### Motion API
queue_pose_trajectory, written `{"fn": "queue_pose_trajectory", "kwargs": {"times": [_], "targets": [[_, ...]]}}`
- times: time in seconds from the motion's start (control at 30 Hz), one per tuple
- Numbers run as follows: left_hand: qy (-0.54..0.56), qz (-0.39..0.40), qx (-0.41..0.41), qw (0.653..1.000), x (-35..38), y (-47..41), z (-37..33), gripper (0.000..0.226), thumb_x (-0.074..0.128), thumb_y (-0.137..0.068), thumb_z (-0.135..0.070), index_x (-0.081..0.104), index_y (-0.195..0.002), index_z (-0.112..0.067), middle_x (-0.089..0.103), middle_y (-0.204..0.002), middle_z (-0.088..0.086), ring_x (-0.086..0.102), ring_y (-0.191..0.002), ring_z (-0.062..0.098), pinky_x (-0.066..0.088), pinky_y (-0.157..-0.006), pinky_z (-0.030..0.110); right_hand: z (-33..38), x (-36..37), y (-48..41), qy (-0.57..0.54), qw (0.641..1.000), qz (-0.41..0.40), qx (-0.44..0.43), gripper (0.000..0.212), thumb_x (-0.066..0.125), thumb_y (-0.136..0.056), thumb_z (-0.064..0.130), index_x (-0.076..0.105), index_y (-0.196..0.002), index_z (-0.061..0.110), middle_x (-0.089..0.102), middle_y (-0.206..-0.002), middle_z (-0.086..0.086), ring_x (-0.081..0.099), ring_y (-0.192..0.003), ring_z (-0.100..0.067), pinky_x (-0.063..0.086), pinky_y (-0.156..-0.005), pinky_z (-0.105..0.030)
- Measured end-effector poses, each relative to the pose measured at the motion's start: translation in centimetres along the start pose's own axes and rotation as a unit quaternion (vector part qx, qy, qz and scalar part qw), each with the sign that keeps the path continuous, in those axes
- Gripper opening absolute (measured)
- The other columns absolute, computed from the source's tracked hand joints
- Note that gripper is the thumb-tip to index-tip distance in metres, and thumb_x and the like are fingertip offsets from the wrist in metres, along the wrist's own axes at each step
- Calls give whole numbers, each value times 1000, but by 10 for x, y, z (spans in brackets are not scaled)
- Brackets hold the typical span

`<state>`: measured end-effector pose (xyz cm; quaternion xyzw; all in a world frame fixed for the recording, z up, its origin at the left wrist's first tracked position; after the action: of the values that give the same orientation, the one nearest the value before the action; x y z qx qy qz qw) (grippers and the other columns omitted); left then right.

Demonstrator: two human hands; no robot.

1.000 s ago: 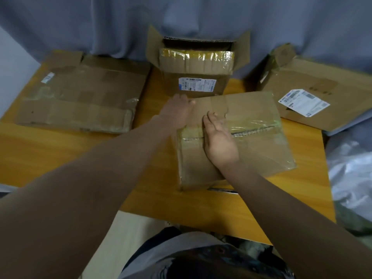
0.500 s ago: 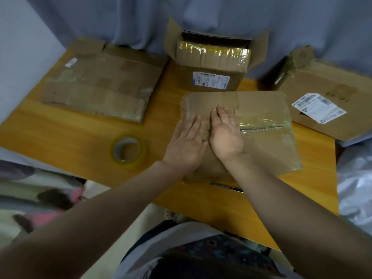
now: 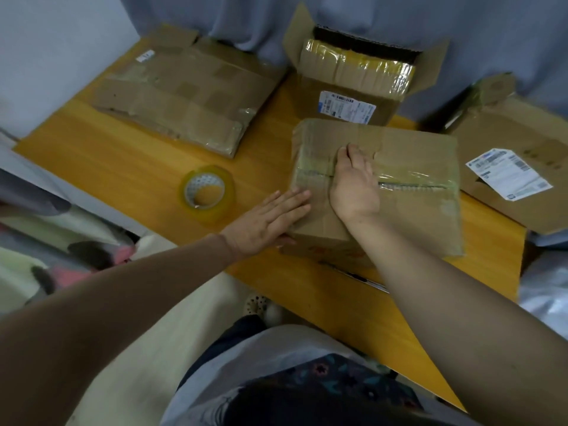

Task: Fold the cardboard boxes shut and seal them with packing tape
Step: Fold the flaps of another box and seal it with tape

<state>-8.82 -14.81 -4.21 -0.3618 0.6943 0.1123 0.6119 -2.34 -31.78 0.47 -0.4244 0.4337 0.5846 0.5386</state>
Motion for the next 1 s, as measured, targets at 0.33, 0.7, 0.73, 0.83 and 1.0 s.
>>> {"fn": "queue_pose_trajectory", "kwargs": {"times": [0.33, 0.7, 0.73, 0.83, 1.0], "targets": [[-27, -81, -105, 991, -64, -63, 12, 40, 39, -97, -28, 53, -129, -8, 53, -133, 15, 47, -126, 30, 13, -116, 49, -23, -56, 63, -137, 989, -59, 21, 37, 45, -96, 40, 71, -80, 20, 65, -74, 4, 62, -84, -21, 33, -68, -28], [101, 192, -315, 924, -47, -168, 74, 52, 42, -99, -38, 38, -142, -8, 43, -143, 16, 43, -128, 30, 35, -103, 38, -29, -32, 112, -375, 797, 357, 312, 83, 38, -86, 72, 56, -113, -5, 70, -89, -21, 70, -66, -23, 57, -69, -30], [107, 187, -321, 922, -51, -163, 76, 49, 46, -98, -39, 44, -136, -8, 48, -137, 16, 47, -123, 30, 38, -98, 36, -29, -29, 113, -390, 789, 359, 312, 83, 38, -87, 70, 58, -112, -7, 70, -93, -22, 69, -64, -21, 56, -68, -28], [105, 184, -350, 912, -62, -137, 89, 51, 53, -93, -44, 52, -129, -8, 53, -131, 13, 50, -118, 29, 37, -89, 31, -21, -26, 115, -385, 787, 379, 297, 69, 43, -91, 62, 60, -100, -5, 70, -90, -21, 68, -60, -22, 56, -65, -27], [157, 167, -421, 878, -79, -90, 115, 55, 59, -87, -49, 56, -126, -10, 50, -131, 9, 50, -114, 26, 40, -92, 33, 2, -25, 105, -359, 809, 386, 262, 59, 52, -93, 50, 55, -108, -7, 70, -82, -20, 67, -53, -22, 56, -53, -27]]}}
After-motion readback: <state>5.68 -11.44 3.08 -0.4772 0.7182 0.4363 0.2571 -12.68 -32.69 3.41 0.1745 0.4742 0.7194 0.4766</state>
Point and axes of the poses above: each hand's wrist, its own y-axis away from the middle knuckle, its own x-axis out of the palm, z = x × y, the point moved 3 cm from there along -y, towards the middle knuckle
